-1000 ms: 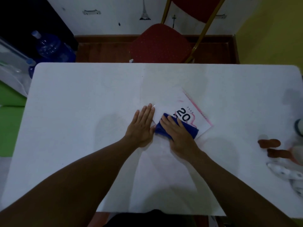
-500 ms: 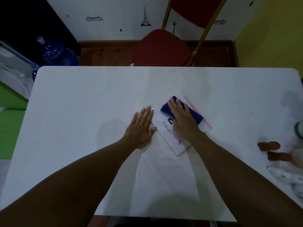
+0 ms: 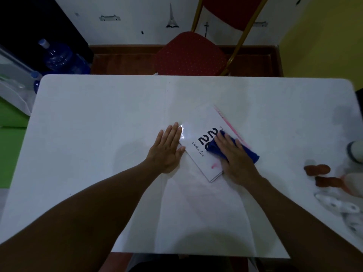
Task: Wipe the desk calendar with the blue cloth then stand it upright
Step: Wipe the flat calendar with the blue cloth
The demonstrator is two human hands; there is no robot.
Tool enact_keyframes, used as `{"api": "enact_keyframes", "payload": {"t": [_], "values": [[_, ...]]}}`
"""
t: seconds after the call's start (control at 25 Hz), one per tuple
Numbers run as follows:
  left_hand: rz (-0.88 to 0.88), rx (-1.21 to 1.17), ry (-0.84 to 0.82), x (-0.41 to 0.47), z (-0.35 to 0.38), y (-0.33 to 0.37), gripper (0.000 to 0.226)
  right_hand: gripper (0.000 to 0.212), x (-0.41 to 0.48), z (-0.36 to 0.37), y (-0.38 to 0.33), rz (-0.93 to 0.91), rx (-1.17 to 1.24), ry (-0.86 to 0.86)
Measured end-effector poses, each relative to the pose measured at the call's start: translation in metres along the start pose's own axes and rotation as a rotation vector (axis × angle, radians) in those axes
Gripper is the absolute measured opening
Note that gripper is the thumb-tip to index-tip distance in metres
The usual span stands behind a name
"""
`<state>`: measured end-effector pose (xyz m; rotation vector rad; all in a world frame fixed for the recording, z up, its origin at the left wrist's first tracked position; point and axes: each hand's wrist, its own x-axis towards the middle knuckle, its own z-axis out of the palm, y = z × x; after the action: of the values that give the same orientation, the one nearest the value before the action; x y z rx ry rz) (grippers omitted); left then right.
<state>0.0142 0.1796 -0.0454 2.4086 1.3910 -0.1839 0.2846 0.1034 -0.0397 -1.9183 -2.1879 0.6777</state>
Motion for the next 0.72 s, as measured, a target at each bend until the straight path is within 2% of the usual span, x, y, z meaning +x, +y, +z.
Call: {"api": "enact_keyframes", "payload": {"t": [0.12,0.2,0.36,0.48,0.52,0.64,0.72], "values": [[0.001,-0.003,-0.010,0.000,0.001,-0.001,0.068,0.063,0.034,0.009,-0.023,0.138,0.027,0.065],[0.003,-0.007,-0.017,0.000,0.002,-0.002,0.068,0.066,0.034,0.018,-0.042,0.126,0.028,0.094],[0.004,-0.015,-0.028,0.001,0.002,-0.003,0.069,0.074,-0.028,0.040,-0.064,-0.052,0.066,0.028],[0.003,-0.020,-0.022,0.001,0.002,-0.002,0.069,0.071,-0.055,0.029,-0.034,-0.233,0.037,-0.034],[0.002,-0.017,-0.012,0.001,0.001,-0.002,0.069,0.071,-0.050,0.021,-0.019,-0.233,0.016,-0.029],[0.008,-0.009,0.022,-0.001,0.000,0.000,0.069,0.069,-0.007,-0.001,0.005,-0.002,0.040,0.028],[0.015,-0.004,0.025,-0.002,0.001,0.000,0.069,0.062,0.018,0.000,-0.009,0.124,0.069,0.084]]}}
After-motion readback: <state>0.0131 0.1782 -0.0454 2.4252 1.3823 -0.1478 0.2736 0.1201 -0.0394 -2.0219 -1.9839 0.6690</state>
